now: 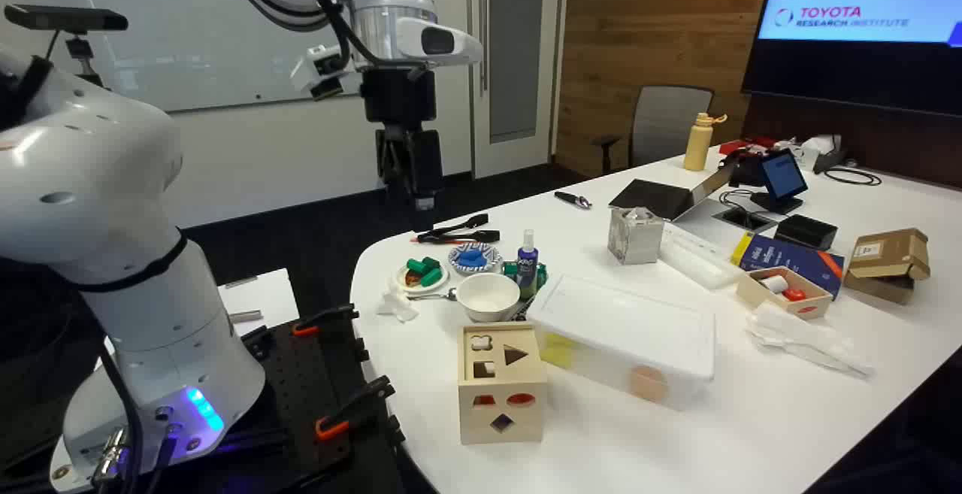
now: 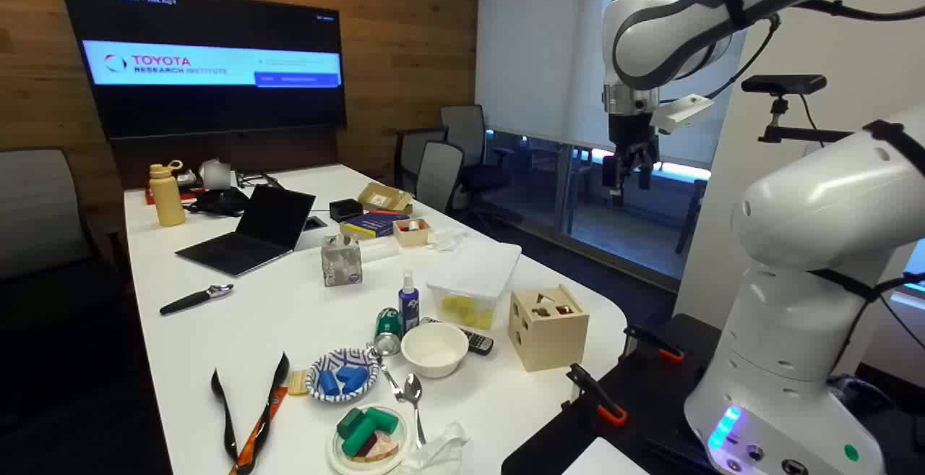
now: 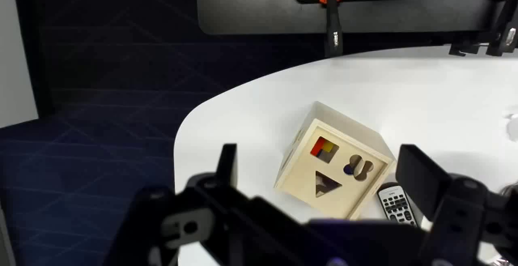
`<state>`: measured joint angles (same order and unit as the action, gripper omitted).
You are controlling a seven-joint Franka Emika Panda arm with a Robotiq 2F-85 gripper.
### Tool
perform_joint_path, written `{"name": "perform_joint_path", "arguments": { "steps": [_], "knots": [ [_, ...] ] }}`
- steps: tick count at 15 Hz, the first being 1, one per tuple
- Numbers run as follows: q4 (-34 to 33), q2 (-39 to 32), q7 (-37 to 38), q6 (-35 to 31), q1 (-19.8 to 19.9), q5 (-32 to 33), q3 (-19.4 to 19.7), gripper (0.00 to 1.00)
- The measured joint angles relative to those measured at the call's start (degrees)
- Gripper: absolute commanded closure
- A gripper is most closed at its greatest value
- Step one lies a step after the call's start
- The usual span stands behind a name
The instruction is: Pick up the green object from the plate into the bowl
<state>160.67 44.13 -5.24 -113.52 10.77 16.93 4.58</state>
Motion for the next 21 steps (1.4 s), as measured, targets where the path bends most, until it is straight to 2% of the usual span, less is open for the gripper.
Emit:
{"name": "perform_joint_path", "arguments": {
  "steps": [4, 7, 12, 16, 19, 21],
  "knots": [
    [0.06, -0.80, 0.51, -1.03, -1.01, -0.50, -0.29, 0.00],
    [0.16, -5.77, 5.51, -7.71, -5.56, -3.70, -3.92, 0.00],
    [-0.77, -20.76, 17.59, -23.18, -12.93, -7.65, -14.59, 0.00],
    [-3.72, -33.92, 29.76, -31.21, -16.68, -7.52, -23.46, 0.00],
    [-6.96, -43.88, 40.77, -38.09, -20.25, -4.92, -27.50, 0.00],
    [-9.77, -50.73, 49.41, -43.63, -22.08, 1.38, -28.60, 0.00]
  ]
}}
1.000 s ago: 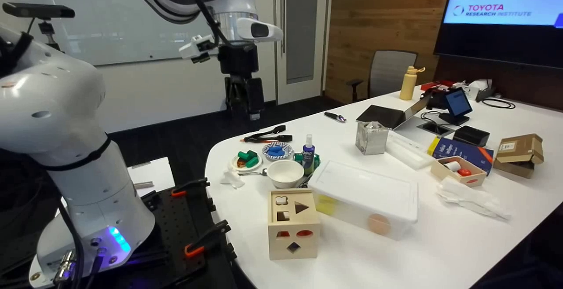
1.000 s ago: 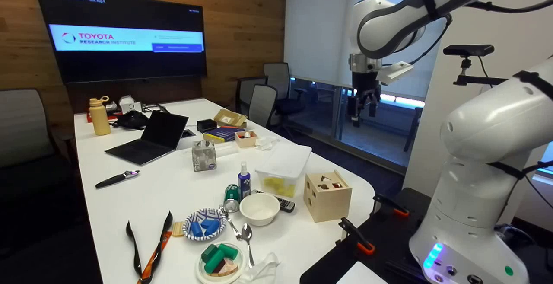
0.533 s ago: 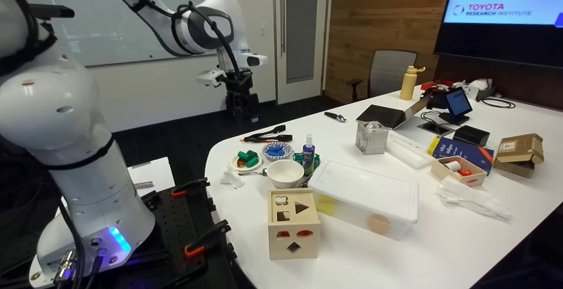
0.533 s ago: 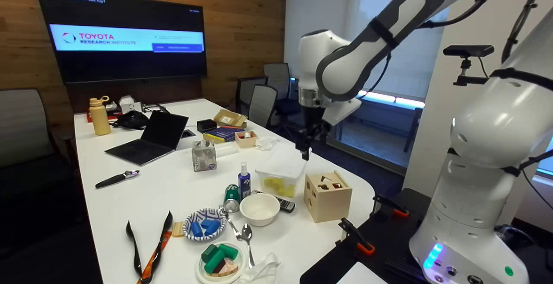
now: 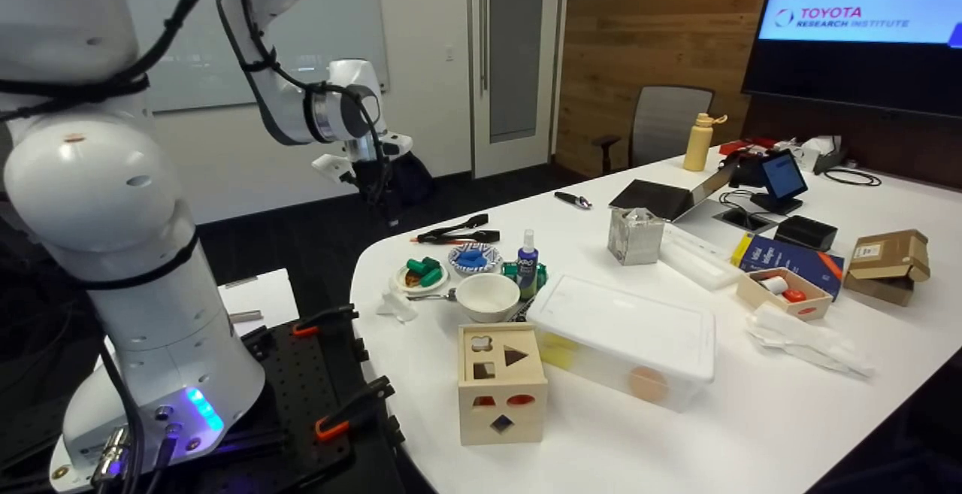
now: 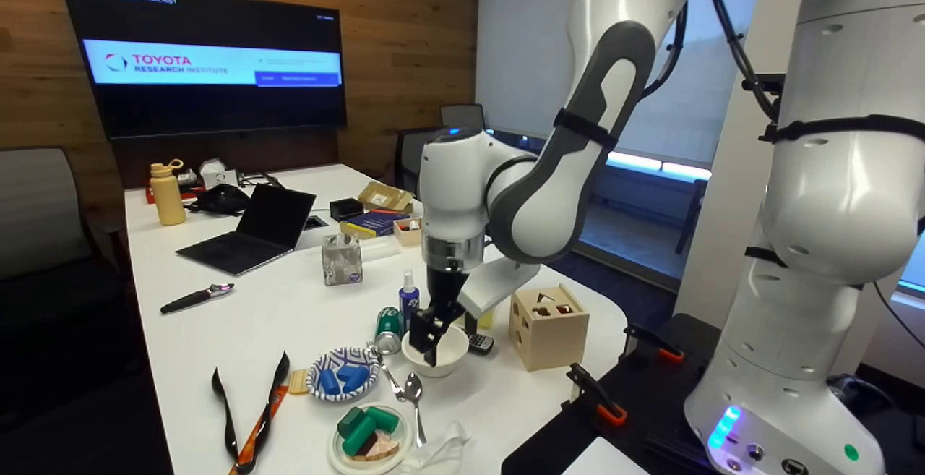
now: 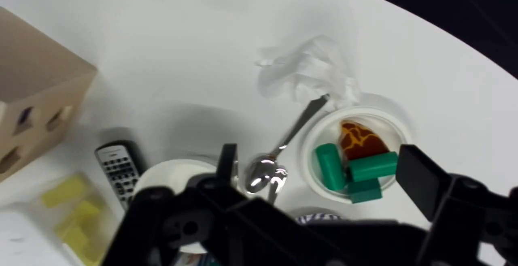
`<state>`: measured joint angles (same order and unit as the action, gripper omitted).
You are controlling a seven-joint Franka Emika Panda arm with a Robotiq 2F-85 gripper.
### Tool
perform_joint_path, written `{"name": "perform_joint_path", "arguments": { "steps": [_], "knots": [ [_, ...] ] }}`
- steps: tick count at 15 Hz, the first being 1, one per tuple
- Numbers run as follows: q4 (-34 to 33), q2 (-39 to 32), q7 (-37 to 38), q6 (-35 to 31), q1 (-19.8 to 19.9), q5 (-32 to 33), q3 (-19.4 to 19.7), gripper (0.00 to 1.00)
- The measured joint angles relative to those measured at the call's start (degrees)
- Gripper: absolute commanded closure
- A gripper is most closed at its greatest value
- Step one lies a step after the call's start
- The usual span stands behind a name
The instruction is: Pick up the green object from the plate into the bowl
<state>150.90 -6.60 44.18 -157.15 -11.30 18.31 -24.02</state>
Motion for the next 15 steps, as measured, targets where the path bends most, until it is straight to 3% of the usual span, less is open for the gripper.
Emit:
{"name": "perform_joint_path", "arguments": {
  "steps": [4, 8, 12, 15],
  "knots": [
    [-8.38, -14.40, 11.55, -6.62, -5.66, 13.27, 4.00, 0.00],
    [-19.87, -30.04, 11.97, -8.57, -10.68, 15.21, 7.31, 0.00],
    [-33.65, -44.16, 1.57, -9.49, -19.85, 5.22, 13.58, 0.00],
    [-42.29, -50.21, -3.88, -9.49, -25.29, -1.16, 17.66, 0.00]
  ]
}}
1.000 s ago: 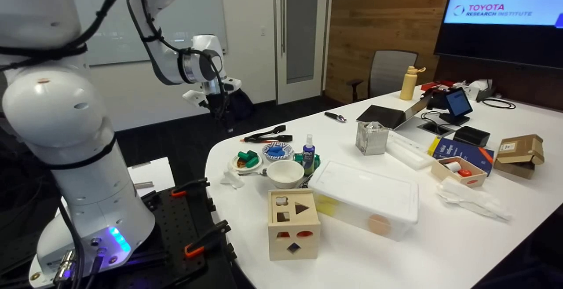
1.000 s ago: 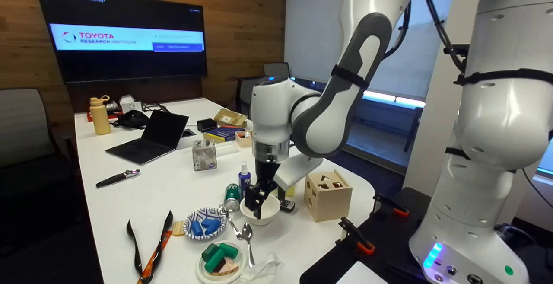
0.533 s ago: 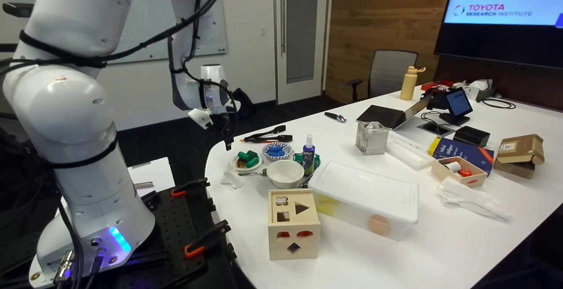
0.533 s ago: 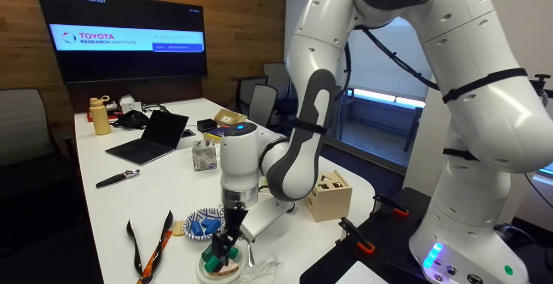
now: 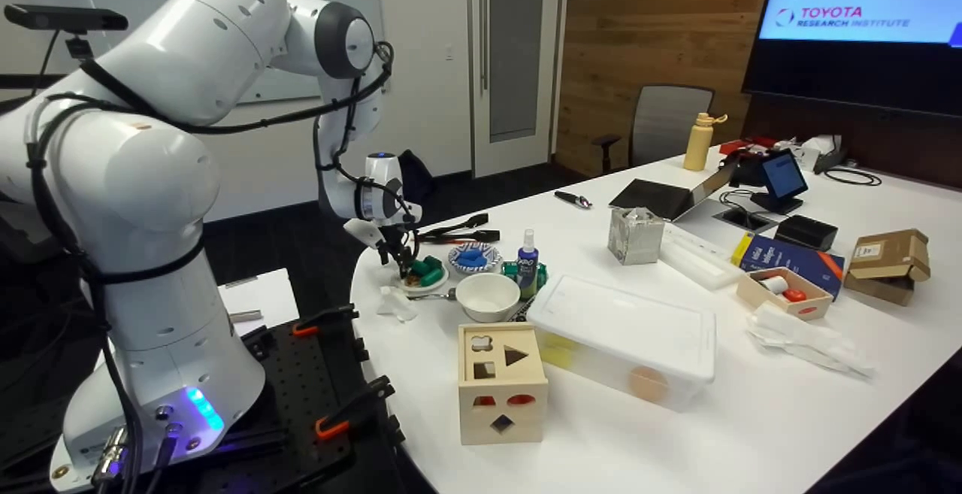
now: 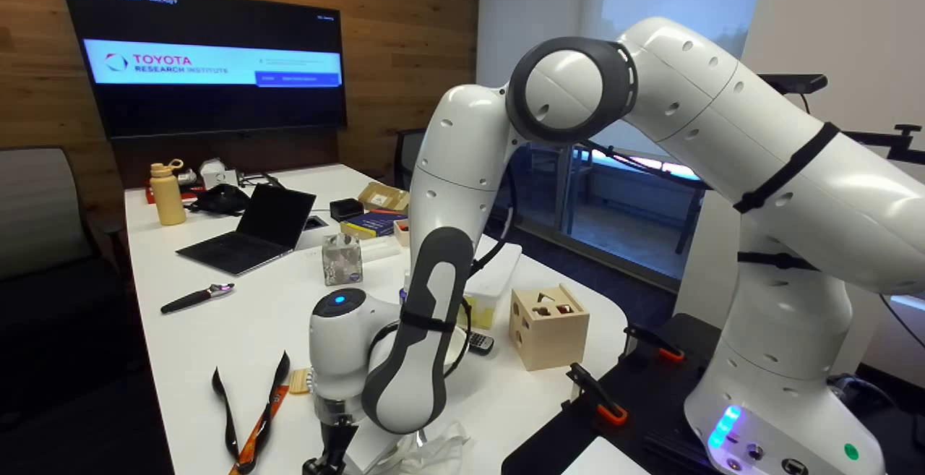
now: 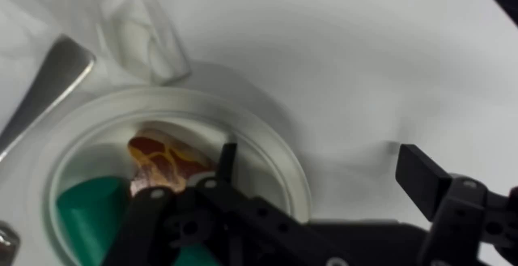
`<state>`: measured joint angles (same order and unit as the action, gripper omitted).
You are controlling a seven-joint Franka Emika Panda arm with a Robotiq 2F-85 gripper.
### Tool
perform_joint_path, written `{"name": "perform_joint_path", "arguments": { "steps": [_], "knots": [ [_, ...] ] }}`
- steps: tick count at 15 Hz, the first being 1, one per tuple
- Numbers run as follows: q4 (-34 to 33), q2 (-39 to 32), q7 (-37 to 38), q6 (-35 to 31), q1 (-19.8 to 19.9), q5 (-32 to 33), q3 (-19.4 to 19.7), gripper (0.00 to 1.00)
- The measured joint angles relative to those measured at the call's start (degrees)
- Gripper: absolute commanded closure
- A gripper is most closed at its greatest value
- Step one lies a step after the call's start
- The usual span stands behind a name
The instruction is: Pick up the green object from the plate into the bowl
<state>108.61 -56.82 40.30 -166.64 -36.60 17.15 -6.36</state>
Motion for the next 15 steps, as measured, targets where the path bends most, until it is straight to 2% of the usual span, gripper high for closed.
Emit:
{"name": "perform_joint_path", "arguments": {
  "steps": [3, 6, 11, 13, 15],
  "knots": [
    [-3.17, -0.30, -2.99, 0.03, -4.69, -3.54, 4.60, 0.00],
    [-2.47, 2.18, -2.65, 0.83, -10.86, -5.88, 9.75, 0.00],
    [1.40, 5.81, 4.34, 4.50, -25.27, -6.65, 22.58, 0.00],
    [2.93, 5.57, 7.86, 4.90, -28.92, -6.65, 26.84, 0.00],
    [4.03, 5.04, 10.84, 5.16, -30.54, -6.73, 29.13, 0.00]
  ]
}}
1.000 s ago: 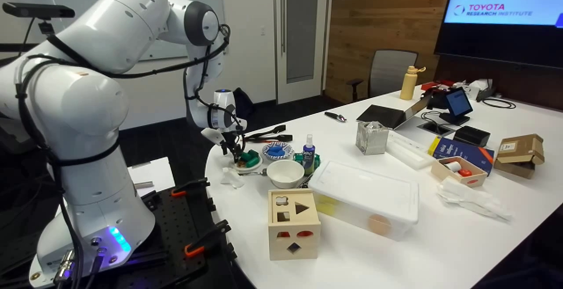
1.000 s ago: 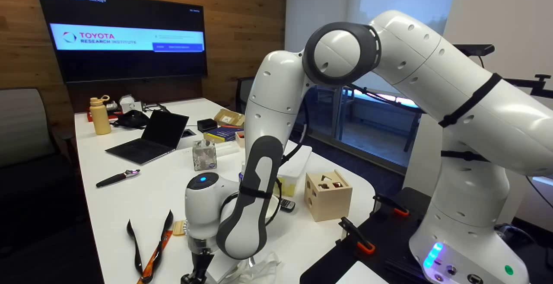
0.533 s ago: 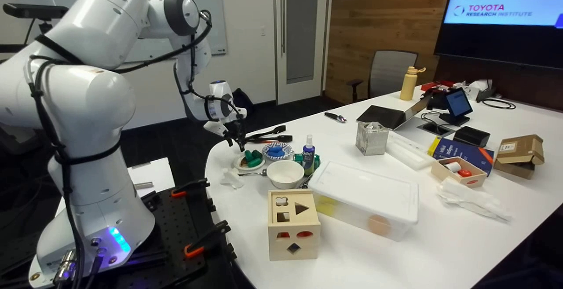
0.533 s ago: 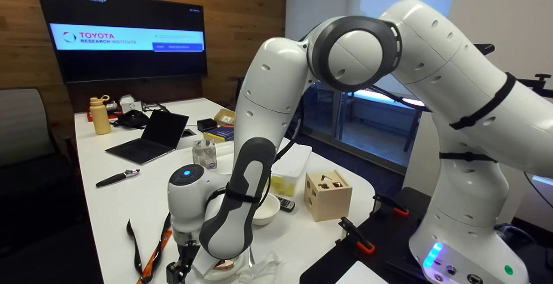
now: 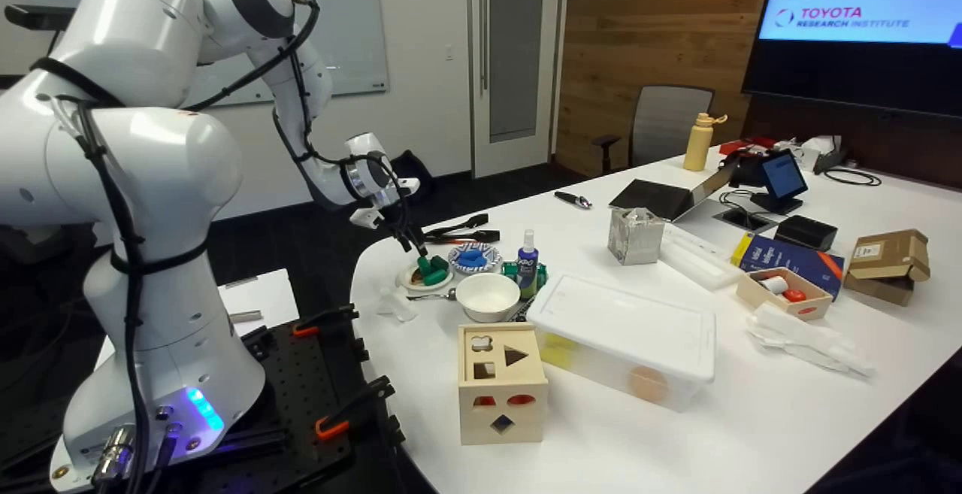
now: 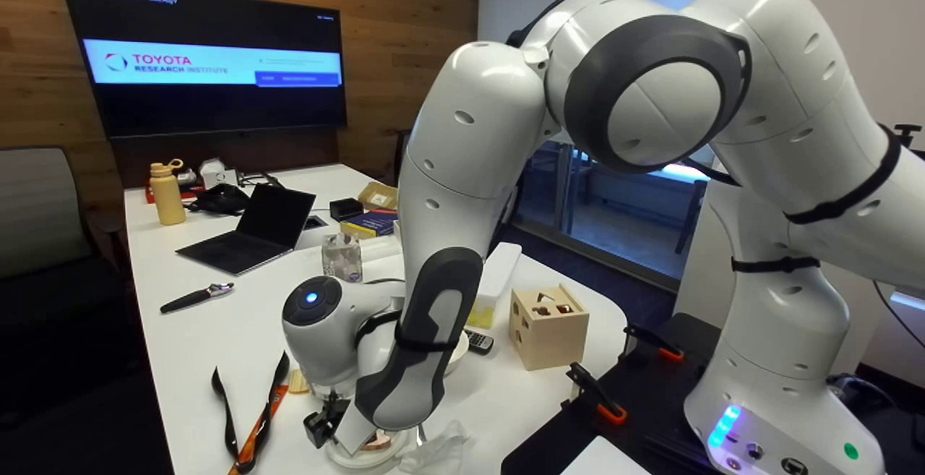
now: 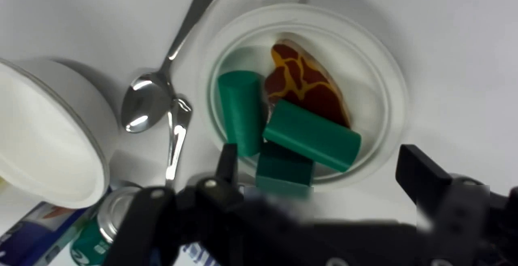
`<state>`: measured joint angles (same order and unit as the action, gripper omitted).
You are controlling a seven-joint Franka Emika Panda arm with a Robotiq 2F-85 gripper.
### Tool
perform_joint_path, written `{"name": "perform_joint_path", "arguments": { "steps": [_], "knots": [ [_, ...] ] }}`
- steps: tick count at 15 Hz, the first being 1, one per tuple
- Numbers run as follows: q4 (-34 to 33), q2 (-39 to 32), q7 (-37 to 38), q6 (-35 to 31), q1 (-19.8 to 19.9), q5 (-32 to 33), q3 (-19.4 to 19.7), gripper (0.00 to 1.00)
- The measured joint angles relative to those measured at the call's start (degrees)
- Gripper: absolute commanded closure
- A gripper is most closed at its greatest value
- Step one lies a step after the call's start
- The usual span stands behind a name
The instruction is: Pick up the green object from the plate into the bowl
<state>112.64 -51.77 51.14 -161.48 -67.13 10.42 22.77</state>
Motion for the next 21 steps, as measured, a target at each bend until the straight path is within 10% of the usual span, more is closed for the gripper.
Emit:
{"name": "perform_joint_path", "arguments": {
  "steps": [8, 21],
  "knots": [
    [1.36, -0.93, 2.28, -0.24, 4.75, -6.41, -3.54, 0.00],
    [0.00, -0.91, -6.21, -9.94, 26.76, -14.07, -20.59, 0.00]
  ]
}}
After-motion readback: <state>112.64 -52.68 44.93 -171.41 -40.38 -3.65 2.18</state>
